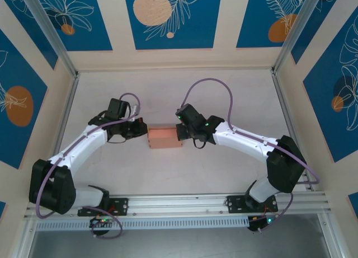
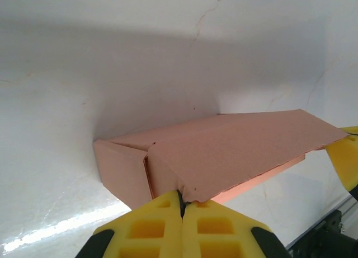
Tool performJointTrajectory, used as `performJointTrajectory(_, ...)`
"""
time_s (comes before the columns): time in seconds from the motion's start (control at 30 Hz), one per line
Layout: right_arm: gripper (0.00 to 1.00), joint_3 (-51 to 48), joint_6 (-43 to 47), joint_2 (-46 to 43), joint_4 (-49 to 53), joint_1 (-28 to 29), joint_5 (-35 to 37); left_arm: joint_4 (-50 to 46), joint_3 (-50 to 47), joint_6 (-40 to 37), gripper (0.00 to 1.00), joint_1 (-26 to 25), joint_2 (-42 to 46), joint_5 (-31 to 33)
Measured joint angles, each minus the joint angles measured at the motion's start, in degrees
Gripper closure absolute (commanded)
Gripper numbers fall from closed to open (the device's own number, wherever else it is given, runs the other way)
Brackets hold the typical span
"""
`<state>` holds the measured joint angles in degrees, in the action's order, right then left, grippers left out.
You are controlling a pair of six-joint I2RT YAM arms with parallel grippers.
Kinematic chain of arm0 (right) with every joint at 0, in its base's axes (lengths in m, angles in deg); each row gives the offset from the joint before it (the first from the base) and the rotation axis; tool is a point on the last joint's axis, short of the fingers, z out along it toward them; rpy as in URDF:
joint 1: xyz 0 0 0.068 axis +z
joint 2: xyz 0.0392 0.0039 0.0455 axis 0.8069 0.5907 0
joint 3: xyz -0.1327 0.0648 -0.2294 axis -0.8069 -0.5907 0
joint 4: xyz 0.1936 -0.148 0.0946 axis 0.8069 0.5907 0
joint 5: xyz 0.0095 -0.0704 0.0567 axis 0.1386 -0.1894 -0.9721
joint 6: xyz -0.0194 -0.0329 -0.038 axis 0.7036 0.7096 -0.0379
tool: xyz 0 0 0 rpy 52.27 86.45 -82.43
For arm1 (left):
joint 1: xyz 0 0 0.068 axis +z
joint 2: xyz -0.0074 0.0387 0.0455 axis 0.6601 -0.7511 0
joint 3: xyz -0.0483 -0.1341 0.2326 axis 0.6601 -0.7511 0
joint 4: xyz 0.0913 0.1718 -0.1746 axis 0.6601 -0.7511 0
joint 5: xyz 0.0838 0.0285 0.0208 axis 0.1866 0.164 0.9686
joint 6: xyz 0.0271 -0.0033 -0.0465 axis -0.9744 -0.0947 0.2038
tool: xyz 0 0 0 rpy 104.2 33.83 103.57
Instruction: Fold the paper box
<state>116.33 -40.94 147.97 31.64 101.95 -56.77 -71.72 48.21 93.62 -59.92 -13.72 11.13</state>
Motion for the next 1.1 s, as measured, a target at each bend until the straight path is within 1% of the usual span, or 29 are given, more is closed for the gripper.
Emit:
performJointTrajectory(0.2, 1.0, 0.0, -0.02, 0.09, -0.04, 0.26, -0.15, -0.15, -0.11, -2.45, 1.0, -0.04, -0.07, 0.74)
performJointTrajectory(0.37, 1.0, -0.59, 0.0, 0.33, -1.05, 1.01, 0.28, 2.36, -2.62, -2.99, 1.0, -0.37, 0.07, 1.38)
performJointTrajectory(0.47, 1.0, -1.75, 0.02, 0.31, -1.95, 2.05, 1.75, 3.98, -3.93, -3.06, 0.99, -0.42, 0.61, 1.57)
performJointTrajectory(0.5, 1.0, -2.25, 0.02, 0.24, -2.4, 2.4, 2.32, 4.42, -4.42, -3.08, 0.95, -0.42, 0.94, 1.62)
performJointTrajectory(0.57, 1.0, -3.41, 0.07, -0.26, -3.39, 3.04, 3.19, 5.18, -5.14, -3.1, 0.9, -0.42, 1.53, 1.62)
performJointTrajectory(0.6, 1.0, -4.13, 0.22, -0.7, -4.04, 3.41, 3.72, 5.38, -5.6, -2.97, 0.83, -0.44, 1.88, 1.62)
performJointTrajectory(0.63, 1.0, -4.72, 0.26, -1.05, -4.57, 3.74, 4.17, 5.46, -5.99, -2.71, 0.74, -0.44, 2.21, 1.6)
performJointTrajectory(0.67, 1.0, -5.42, 0.42, -1.46, -5.11, 4.15, 4.7, 5.35, -6.4, -2.43, 0.67, -0.44, 2.69, 1.77)
performJointTrajectory(0.7, 1.0, -6.05, 0.46, -1.86, -5.6, 4.52, 5.27, 4.98, -6.84, -2.08, 0.63, -0.44, 2.93, 2.03)
performJointTrajectory(0.73, 1.0, -6.67, 0.52, -2.23, -6.03, 4.98, 5.86, 4.63, -7.41, -1.81, 0.55, -0.42, 3.06, 2.1)
performJointTrajectory(0.8, 1.0, -7.63, 0.7, -2.8, -6.47, 5.77, 7.1, 3.5, -8.02, -1.31, 0.32, -0.42, 3.67, 2.21)
performJointTrajectory(0.9, 1.0, -8.46, 1.14, -3.08, -7.52, 6.34, 8.48, 1.68, -8.13, -0.33, 0.02, -0.44, 5.44, 2.16)
performJointTrajectory(0.93, 1.0, -8.63, 1.33, -3.13, -7.76, 6.47, 8.83, 1.18, -8.13, -0.09, 0.0, -0.44, 6.16, 2.19)
performJointTrajectory(1.1, 1.0, -8.94, 1.62, -3.13, -8.41, 6.75, 9.97, -2.16, -6.88, 0.83, 0.0, -0.44, 11.34, 1.33)
